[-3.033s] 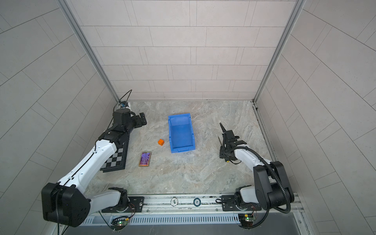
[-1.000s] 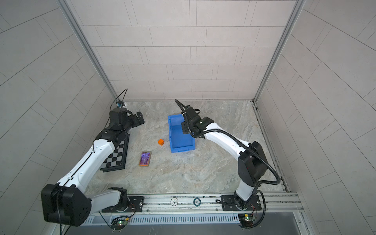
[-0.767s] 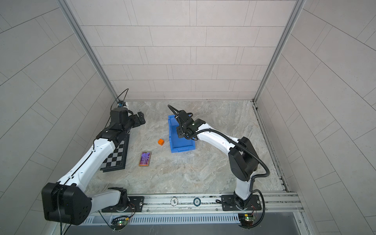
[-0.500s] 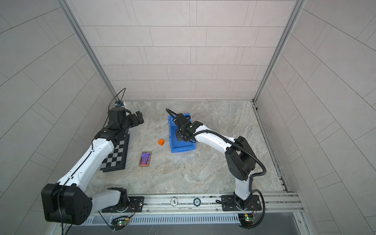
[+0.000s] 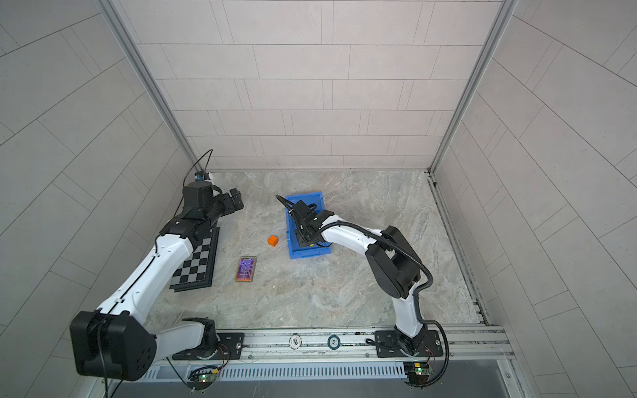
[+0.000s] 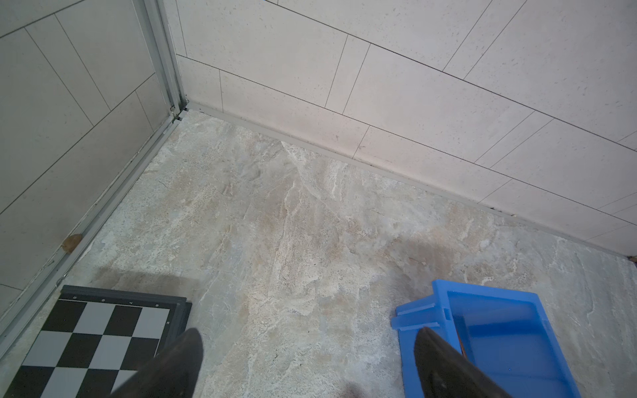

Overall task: Put the screwdriver in the bin
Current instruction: Place the screwdriver into the bin.

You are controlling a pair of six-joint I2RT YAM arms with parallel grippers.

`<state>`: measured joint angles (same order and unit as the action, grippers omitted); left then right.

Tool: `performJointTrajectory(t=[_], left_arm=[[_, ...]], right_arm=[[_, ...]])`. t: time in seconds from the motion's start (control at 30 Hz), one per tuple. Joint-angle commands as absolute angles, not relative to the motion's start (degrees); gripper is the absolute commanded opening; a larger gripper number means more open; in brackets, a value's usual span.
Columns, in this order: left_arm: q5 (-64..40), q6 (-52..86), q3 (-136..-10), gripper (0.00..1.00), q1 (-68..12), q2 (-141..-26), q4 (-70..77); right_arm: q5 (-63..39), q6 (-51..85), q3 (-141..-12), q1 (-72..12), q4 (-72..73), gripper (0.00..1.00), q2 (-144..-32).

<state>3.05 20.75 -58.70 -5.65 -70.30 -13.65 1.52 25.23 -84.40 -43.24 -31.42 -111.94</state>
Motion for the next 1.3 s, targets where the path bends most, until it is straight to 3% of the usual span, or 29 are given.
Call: performJointTrajectory(t=[0.0,0.87,1.27], left_arm=[[3.44,20.47,-60.46,0.99,-5.56,-69.81,-14.3],[6.7,20.2,-57.36,1.0,-5.55,-67.19,-11.29],[7.34,19.01,-55.9,0.99,-5.56,-64.95,-9.8]], right_arm=[[2.98,24.12,-86.28,-43.55,-32.99,0.29,-113.05],[6.86,24.88,-90.26,-44.12,-32.93,0.34,-118.11],[7.18,23.2,-90.82,-44.12,-34.53,0.34,-111.8]])
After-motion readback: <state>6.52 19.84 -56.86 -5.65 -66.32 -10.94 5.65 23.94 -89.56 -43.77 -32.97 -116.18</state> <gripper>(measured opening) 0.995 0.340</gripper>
